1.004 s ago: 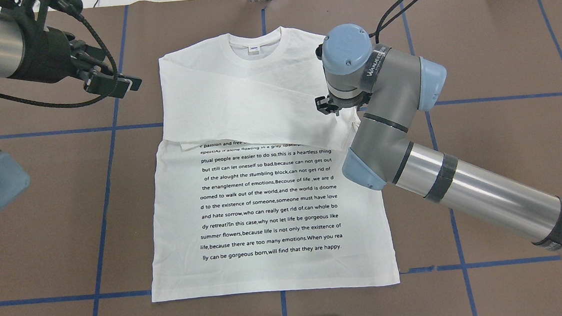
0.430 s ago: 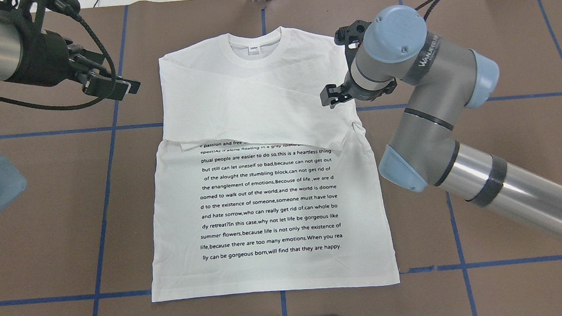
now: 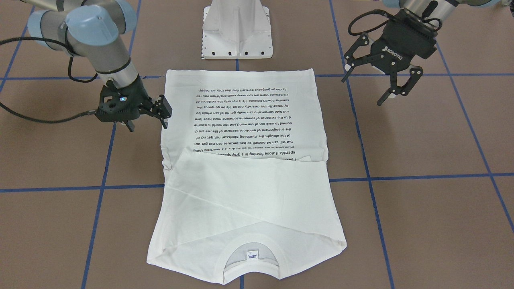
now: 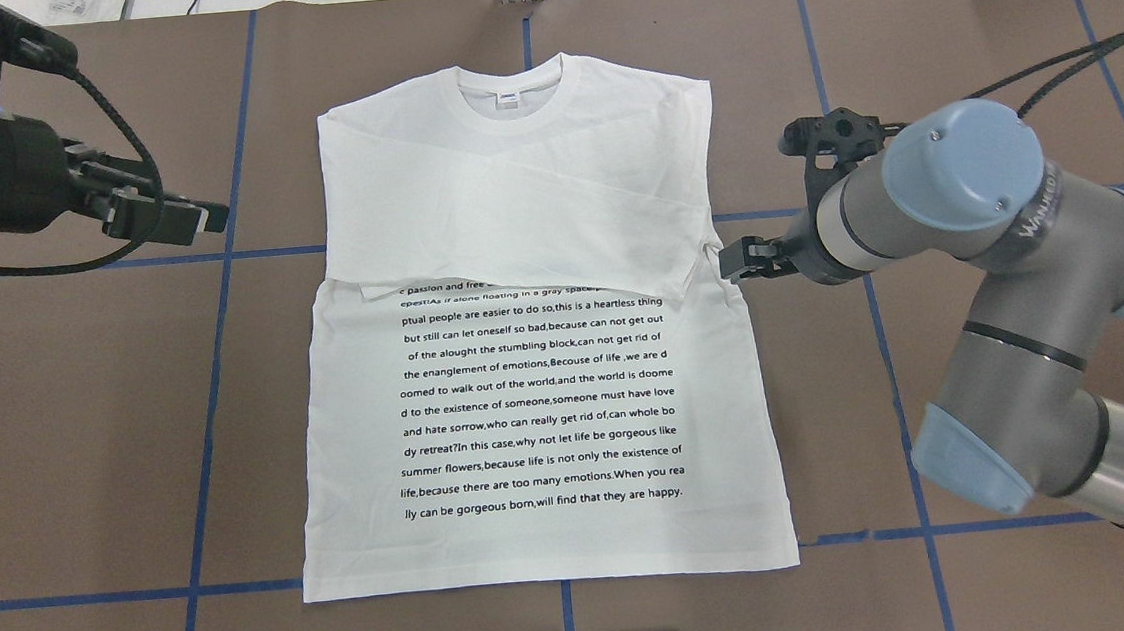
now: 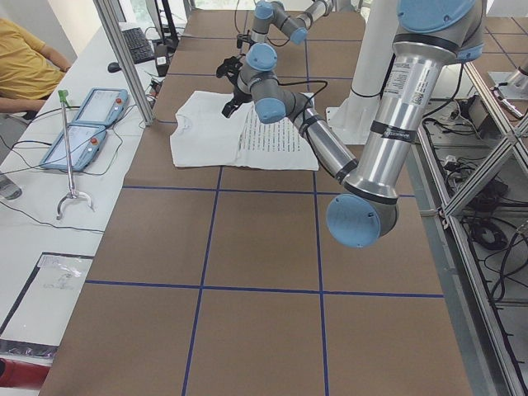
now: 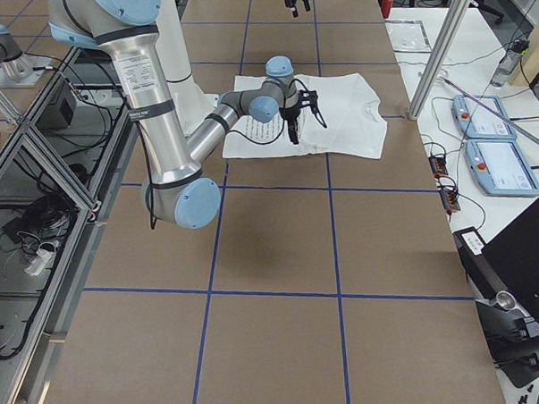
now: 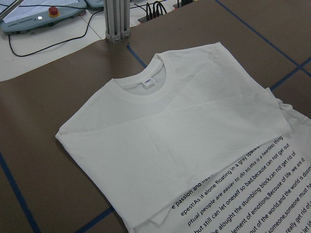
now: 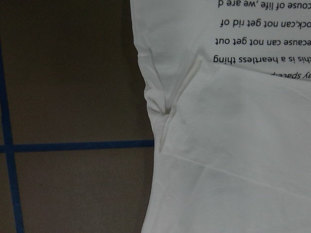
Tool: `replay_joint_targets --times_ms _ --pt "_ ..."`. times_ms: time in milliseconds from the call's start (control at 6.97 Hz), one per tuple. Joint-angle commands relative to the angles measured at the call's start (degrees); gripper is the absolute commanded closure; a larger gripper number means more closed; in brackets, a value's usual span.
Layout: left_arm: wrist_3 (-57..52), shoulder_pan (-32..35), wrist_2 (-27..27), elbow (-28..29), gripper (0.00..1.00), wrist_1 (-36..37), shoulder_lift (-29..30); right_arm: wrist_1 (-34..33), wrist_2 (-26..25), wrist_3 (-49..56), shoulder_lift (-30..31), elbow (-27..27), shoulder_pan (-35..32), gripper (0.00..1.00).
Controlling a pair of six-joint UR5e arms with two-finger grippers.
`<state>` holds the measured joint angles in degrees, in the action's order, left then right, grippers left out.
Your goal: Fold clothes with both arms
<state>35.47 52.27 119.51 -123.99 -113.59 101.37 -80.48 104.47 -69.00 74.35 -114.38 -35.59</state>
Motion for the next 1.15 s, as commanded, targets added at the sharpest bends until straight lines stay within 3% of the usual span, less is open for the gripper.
replay_joint_targets --times_ms 0,287,430,717,1004 --pt "10.36 -6.88 -2.34 -7.38 0.00 -0.40 -6.87 0.15 -9.43 -10.51 7.02 -9.78 9.89 0.00" --pt "23.35 -22.05 -17.48 -8.90 0.00 -0.49 -10.83 0.15 -11.64 -13.52 12.81 -15.85 14.91 0.00" --pt "28.99 -29.35 -23.04 -8.29 0.00 -1.18 -13.28 0.06 -11.74 -13.53 13.19 -15.87 15.98 0.00" --pt "40.52 -39.31 -30.27 0.01 0.00 -13.16 -13.83 0.15 -11.66 -13.53 13.19 -15.87 16.52 0.00" --pt "43.10 -42.16 -32.68 6.89 0.00 -20.40 -13.83 0.15 -11.74 -13.53 13.11 -15.87 16.52 0.00"
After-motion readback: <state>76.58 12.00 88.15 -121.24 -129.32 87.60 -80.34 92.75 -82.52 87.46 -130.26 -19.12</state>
